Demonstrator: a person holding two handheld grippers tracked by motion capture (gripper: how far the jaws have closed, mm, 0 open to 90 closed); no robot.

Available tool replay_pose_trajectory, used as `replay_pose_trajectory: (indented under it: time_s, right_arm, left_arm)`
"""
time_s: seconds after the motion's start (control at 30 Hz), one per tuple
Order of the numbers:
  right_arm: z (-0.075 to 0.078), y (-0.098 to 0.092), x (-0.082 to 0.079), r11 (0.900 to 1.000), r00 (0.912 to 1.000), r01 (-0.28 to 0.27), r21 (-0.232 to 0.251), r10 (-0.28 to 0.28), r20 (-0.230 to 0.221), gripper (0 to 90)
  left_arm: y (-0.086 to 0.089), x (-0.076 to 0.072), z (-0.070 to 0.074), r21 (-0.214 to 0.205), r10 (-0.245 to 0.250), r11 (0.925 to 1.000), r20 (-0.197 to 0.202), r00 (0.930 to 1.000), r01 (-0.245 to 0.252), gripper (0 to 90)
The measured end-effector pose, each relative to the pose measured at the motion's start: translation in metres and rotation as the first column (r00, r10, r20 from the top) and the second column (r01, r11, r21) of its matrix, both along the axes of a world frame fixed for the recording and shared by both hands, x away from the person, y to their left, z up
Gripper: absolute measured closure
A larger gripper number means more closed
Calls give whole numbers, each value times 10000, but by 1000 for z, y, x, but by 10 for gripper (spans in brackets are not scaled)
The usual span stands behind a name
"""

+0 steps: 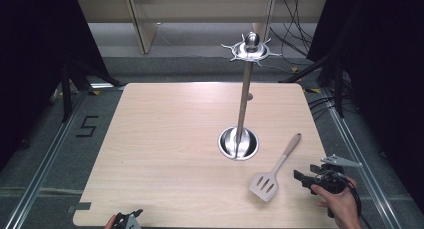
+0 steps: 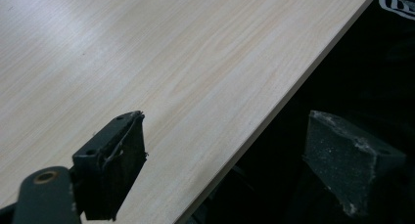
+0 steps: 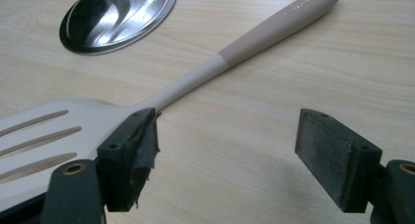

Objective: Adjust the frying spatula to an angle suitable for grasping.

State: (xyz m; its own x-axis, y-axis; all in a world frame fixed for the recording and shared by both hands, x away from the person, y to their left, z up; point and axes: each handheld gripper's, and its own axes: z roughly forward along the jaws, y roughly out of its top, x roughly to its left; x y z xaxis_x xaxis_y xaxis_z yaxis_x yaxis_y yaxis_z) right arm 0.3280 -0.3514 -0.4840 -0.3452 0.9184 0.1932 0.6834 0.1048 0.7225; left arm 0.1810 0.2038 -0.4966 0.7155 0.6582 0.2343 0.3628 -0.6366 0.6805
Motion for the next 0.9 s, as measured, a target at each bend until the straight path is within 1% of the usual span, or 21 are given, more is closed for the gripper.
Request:
replay_pose_trajectory:
  time_s: [0.03, 0.07, 0.1, 0.13, 0.2, 0.27, 0.3, 0.33, 0.37, 0.4, 0.43, 0.5, 0.53, 0.57, 0.63, 0.67, 0.7, 0.77, 0.83, 0.87, 0.9]
  right_arm:
    - [0, 3, -1, 9994, 9996, 205, 287, -199, -200, 251]
    - [1, 3, -1, 9994, 9996, 207, 287, -201, -214, 250]
    - [1, 3, 0, 9998, 9999, 118, 187, -117, -41, 249]
    - [1, 2, 2, 10000, 10000, 47, -17, -47, 37, 248]
    - [3, 4, 4, 9999, 9999, 126, 34, -125, -5, 247]
    - [5, 8, 5, 9990, 9991, 381, 219, -377, -199, 247]
    - [4, 9, 8, 9993, 9993, 364, 49, -364, -94, 245]
    - [4, 9, 8, 9993, 9993, 364, 49, -364, -94, 245]
    - [5, 11, 14, 9994, 9994, 350, -33, -350, 36, 242]
    - [6, 10, 16, 9996, 9997, 236, -182, -235, 23, 241]
    - [7, 13, 18, 9990, 9992, 398, -185, -399, -73, 239]
    - [10, 15, 23, 9988, 9993, 381, -306, -382, -26, 237]
    - [9, 13, 29, 9980, 9996, 18, -632, 1, 299, 237]
    - [11, 15, 32, 9979, 9996, 155, -633, -140, 241, 236]
    - [15, 22, 37, 9939, 9996, 280, -1063, -277, 44, 236]
    - [15, 24, 39, 9922, 9997, 243, -1220, -241, 24, 236]
    - [17, 26, 44, 9906, 9999, 92, -1367, -81, 85, 237]
    - [18, 30, 50, 9886, 9999, 88, -1501, -74, 99, 242]
    - [19, 32, 52, 9873, 9999, 152, -1581, -148, 37, 244]
    - [19, 38, 56, 9846, 9992, 246, -1730, -298, -277, 243]
    - [18, 39, 59, 9857, 9992, 305, -1658, -342, -194, 243]
  left_arm:
    - [0, 0, 0, -2, 0, 10000, 22, 10000, 0, 148]
    - [0, 0, 0, -8, -9, 10000, 17, 10000, 9, 148]
    - [0, 0, -1, 4, -19, 10000, 13, 10000, 19, 148]
    - [0, 0, -1, 22, -21, 10000, 6, 10000, 21, 148]
    - [-1, 0, -1, 34, -14, 10000, -8, 10000, 14, 148]
    - [0, 1, -1, 62, -165, 9998, -4, 9999, 165, 148]
    - [0, 2, -1, 63, -170, 9998, -51, 9998, 170, 148]
    - [0, 2, -1, 63, -170, 9998, -51, 9998, 170, 148]
    - [0, 2, -1, 37, -131, 9999, -42, 9999, 131, 148]
    - [0, 2, -1, 18, -105, 9999, -47, 9999, 105, 148]
    - [0, 2, -2, 71, -52, 10000, 11, 10000, 52, 148]
    - [0, 2, -3, 67, 25, 10000, 4, 10000, -25, 148]
    - [-1, 3, -4, 69, 6, 10000, -21, 10000, -5, 148]
    - [-1, 3, -4, 100, 22, 9999, -29, 10000, -22, 148]
    - [0, 3, -4, 77, -58, 10000, -149, 9999, 60, 148]
    - [-1, 3, -5, -110, 90, 9999, -49, 9999, -91, 149]
    - [-1, 3, -5, -136, 99, 9999, -42, 9999, -100, 149]
    - [-1, 3, -4, 82, 37, 10000, -16, 10000, -37, 148]
    - [0, 3, -4, 56, 67, 10000, -24, 10000, -67, 148]
    - [0, 3, -4, 76, 76, 9999, -33, 10000, -76, 149]
    - [0, 3, -4, 53, 84, 10000, -25, 10000, -84, 148]
